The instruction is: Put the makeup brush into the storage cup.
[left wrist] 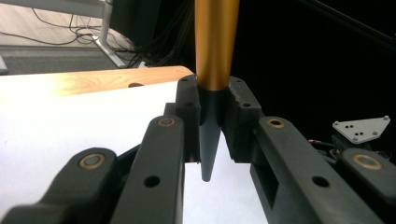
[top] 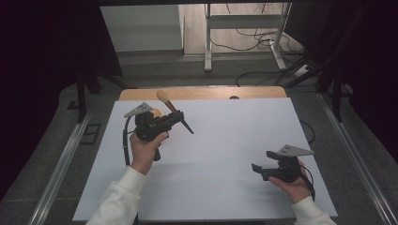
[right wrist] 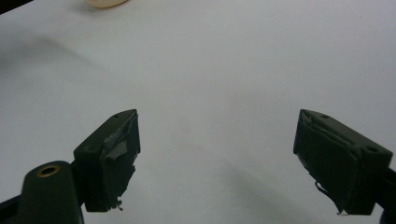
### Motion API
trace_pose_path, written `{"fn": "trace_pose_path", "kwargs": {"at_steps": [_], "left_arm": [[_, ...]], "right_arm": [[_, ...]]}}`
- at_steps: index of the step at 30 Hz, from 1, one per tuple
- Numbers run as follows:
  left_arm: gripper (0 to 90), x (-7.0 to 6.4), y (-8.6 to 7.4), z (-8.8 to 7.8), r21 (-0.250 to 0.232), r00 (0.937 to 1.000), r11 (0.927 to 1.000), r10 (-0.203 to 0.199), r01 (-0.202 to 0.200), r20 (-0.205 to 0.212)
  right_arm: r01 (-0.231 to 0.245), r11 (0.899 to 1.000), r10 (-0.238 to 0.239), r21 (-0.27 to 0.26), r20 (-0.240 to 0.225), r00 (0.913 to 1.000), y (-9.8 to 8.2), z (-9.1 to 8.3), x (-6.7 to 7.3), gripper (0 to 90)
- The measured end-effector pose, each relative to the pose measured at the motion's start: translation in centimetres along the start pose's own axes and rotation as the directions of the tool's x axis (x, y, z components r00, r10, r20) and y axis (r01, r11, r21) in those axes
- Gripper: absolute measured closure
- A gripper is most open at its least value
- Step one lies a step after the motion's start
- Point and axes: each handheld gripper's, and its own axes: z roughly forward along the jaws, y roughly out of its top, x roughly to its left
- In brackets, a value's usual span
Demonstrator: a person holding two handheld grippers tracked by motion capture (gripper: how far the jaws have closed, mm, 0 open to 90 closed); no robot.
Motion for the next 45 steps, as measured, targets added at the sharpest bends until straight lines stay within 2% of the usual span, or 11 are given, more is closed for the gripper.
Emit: {"fn": "trace_pose_path", "kwargs": {"at_steps": [11,19,34,36,45], "left_arm": [[78.3,0.3,1.2,-0.4,-0.01,0.9999,0.9999,0.004,-0.004,-0.009],[78.3,0.7,2.1,-0.5,-0.008,0.9992,0.9999,0.015,-0.015,-0.037],[78.3,3.1,3.1,-1.4,-0.009,0.9944,0.9999,-0.007,0.006,-0.105],[78.2,3.7,3.1,-1.4,-0.01,0.9921,0.9997,-0.021,0.02,-0.124],[78.3,5.4,3.3,-1.6,-0.006,0.9841,0.9995,-0.032,0.031,-0.175]], "right_arm": [[0.002,1.0,-0.002,-0.002,-0.001,1.0,0.0,0.0,0.1,15.5],[-0.006,1.0,0.006,-0.006,-0.012,0.9999,0.0,0.0,0.0,15.5],[-0.005,1.0,0.005,-0.006,-0.011,0.9999,0.0,0.0,0.0,15.4],[-0.006,1.0,0.005,-0.007,-0.009,0.9999,0.0,0.0,0.0,15.5],[-0.006,1.0,0.006,-0.006,-0.007,1.0,0.0,0.0,0.0,15.5]]}}
